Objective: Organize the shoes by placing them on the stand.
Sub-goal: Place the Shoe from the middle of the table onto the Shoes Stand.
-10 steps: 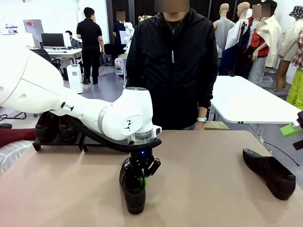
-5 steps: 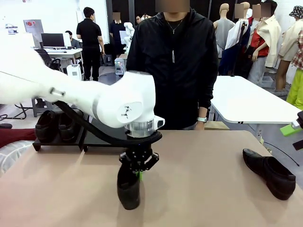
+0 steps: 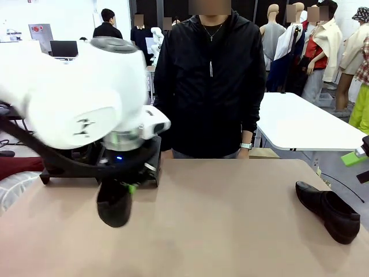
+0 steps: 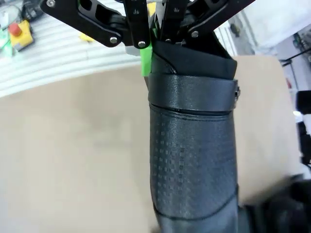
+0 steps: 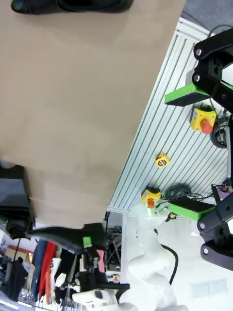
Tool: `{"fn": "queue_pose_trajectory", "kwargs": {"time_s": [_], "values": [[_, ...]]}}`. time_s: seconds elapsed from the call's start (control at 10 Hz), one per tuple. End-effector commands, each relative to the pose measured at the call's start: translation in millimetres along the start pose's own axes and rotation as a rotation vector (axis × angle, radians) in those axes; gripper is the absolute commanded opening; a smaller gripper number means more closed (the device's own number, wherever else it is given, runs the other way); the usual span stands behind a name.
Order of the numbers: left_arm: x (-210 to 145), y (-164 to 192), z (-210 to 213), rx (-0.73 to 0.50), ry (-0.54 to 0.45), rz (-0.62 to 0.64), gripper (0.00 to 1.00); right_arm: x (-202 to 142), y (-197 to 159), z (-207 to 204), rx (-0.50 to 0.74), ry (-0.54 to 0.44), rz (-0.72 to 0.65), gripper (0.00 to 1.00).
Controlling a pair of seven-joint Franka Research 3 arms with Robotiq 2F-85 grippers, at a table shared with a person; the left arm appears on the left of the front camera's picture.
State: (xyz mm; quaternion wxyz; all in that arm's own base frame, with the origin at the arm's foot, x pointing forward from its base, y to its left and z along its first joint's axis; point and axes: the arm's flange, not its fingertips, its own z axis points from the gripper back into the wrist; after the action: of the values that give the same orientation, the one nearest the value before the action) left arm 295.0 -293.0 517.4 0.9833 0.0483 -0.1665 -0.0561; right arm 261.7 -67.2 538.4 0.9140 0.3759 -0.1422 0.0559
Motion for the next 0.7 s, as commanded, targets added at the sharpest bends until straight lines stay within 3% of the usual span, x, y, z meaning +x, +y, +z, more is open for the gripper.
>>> {"fn": "queue_pose_trajectory", "kwargs": {"time_s": [0.0, 0.1, 0.2, 0.6], "values": [[9.2, 52.3, -14.8, 0.03, -0.113, 0.111, 0.0, -0.1, -1.2, 4.2, -0.008, 0.011, 0.018, 1.0], [8.2, 63.7, -10.7, -0.082, -0.024, 0.277, 0.0, -0.1, -1.2, 4.2, -0.008, 0.011, 0.018, 1.0], [6.6, 32.2, -3.4, 0.016, -0.052, 0.062, 0.0, -0.1, -1.2, 4.2, -0.008, 0.011, 0.018, 1.0], [2.7, 37.9, -10.7, 0.015, -0.046, 0.096, 0.0, -0.1, -1.2, 4.2, -0.008, 0.011, 0.018, 1.0]]}}
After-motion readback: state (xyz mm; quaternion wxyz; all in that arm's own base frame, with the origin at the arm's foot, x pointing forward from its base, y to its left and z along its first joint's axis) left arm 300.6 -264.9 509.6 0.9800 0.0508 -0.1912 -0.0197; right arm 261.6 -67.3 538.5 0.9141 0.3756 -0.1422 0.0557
